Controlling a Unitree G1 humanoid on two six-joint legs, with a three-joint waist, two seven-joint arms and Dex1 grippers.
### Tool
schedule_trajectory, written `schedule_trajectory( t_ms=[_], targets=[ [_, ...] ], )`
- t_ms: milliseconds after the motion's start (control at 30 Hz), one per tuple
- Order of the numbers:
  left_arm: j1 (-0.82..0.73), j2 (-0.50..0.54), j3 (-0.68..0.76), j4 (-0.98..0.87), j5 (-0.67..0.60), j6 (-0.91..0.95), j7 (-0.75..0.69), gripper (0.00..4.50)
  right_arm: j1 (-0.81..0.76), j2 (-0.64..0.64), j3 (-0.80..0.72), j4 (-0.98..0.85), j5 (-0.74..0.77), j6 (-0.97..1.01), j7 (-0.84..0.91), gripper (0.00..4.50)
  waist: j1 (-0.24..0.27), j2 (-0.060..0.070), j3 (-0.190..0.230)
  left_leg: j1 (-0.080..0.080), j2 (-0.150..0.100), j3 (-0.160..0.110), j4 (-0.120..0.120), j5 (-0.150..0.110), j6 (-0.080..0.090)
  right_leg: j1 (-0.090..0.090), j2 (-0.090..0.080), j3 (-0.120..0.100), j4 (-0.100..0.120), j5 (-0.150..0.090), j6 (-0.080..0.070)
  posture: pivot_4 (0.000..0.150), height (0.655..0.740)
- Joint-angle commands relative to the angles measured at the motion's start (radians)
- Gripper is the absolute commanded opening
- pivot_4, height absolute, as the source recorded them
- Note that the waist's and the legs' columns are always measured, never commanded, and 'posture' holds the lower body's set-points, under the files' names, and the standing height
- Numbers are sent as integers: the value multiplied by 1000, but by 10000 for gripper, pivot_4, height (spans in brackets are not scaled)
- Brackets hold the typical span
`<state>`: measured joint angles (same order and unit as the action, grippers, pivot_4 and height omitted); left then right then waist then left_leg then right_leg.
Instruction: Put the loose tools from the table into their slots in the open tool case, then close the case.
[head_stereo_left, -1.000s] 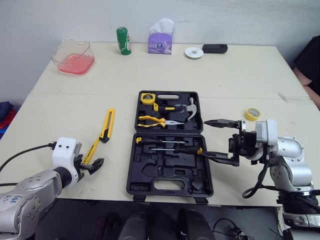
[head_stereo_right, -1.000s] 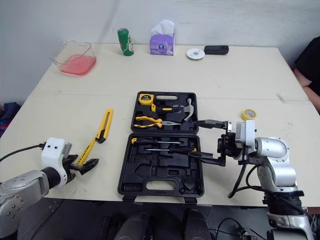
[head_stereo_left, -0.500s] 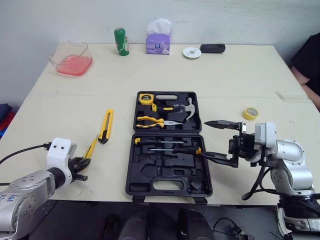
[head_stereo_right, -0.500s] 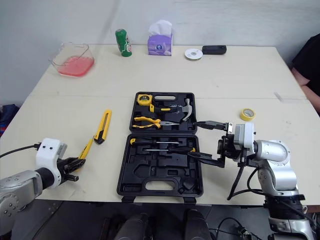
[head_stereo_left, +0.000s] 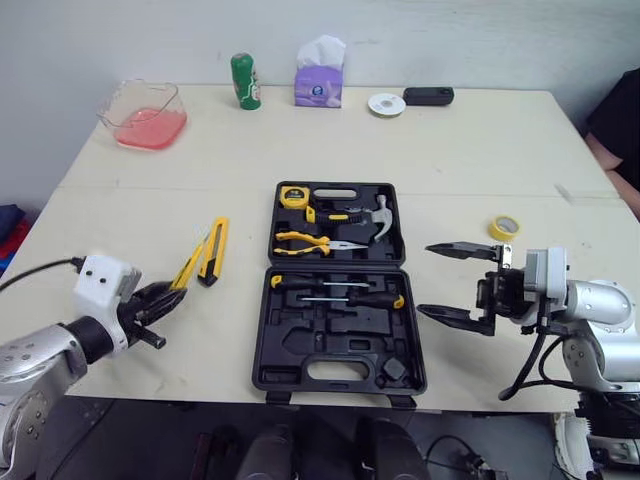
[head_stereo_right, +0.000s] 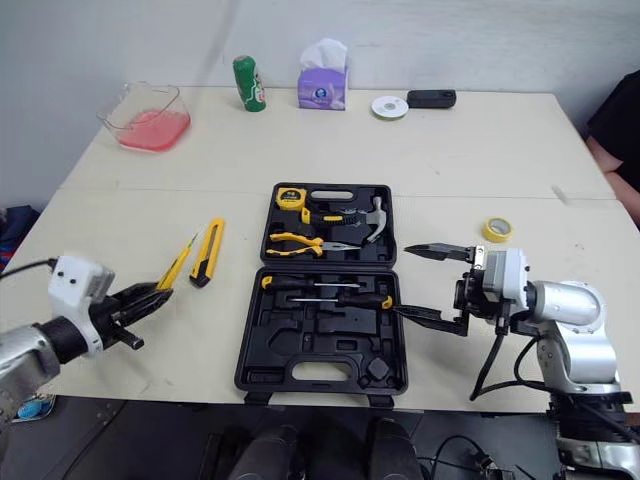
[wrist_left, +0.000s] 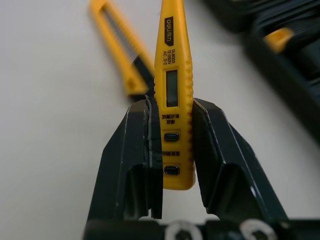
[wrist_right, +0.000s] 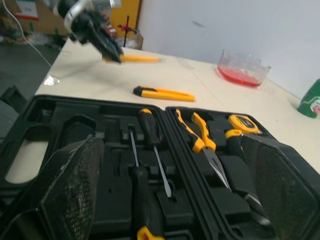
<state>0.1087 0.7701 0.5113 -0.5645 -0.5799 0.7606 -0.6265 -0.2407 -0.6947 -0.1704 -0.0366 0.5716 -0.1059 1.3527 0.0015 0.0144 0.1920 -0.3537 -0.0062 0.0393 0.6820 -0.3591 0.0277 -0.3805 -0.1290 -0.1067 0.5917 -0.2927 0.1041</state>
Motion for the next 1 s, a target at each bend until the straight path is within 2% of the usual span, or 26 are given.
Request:
schedule_trajectory(
  t_ms=[33, 100, 200, 333, 433, 633, 733, 1000],
  targets=[
    [-55, 51, -5, 17, -36, -189, -214, 5082, 24, -17, -56, -38, 16, 17, -45, 45000, -1, 0, 0, 0, 0, 0, 0, 0, 0, 0, 0, 0, 0, 0, 0, 1500, 7400],
    [-109, 96, -45, 48, -67, -179, -284, 5082, 43, -35, -63, -45, 0, 13, -45, 45000, 3, 1, 0, 0, 0, 0, 0, 0, 0, 0, 0, 0, 0, 0, 0, 1500, 7400],
    [-243, 178, -188, 104, -66, -178, -409, 5082, 66, -54, -67, -51, -13, 4, -38, 45000, 1, 1, 1, 0, 0, 0, 0, 0, 1, 0, 0, -1, 1, 0, 0, 1500, 7400],
    [-385, 230, -379, 174, 46, -258, -510, 5082, 80, -65, -74, -59, -14, 9, -49, 45000, -2, 2, 1, 0, 0, 0, 0, 0, 1, 1, 1, -1, 2, 0, 0, 1500, 7400],
    [-540, 207, -561, 243, 175, -306, -537, 5082, 113, -79, -85, -87, -7, 37, -58, 45000, 0, 2, 2, 0, 0, 1, 0, 1, 1, 1, 3, -2, 4, 0, 1, 1500, 7400],
    [-731, 133, -731, 278, 235, -173, -540, 5082, 178, -93, -122, -152, 2, 59, -85, 45000, 17, 0, 3, -1, 0, 2, 1, 1, 2, 1, 12, 0, 3, 1, 2, 1500, 7400],
    [-803, 120, -818, 285, 291, -134, -557, 5082, 203, -101, -133, -174, 1, 65, -95, 45000, 23, 0, 3, -1, 1, 2, 1, 1, 2, 1, 13, 1, 3, 1, 2, 1500, 7400],
    [-901, 106, -941, 253, 353, -17, -601, 5082, 233, -100, -144, -197, 3, 69, -104, 45000, 24, -1, 3, -1, 1, 3, 2, 2, 2, 1, 13, 2, 4, 1, 3, 1500, 7400]
  ],
)
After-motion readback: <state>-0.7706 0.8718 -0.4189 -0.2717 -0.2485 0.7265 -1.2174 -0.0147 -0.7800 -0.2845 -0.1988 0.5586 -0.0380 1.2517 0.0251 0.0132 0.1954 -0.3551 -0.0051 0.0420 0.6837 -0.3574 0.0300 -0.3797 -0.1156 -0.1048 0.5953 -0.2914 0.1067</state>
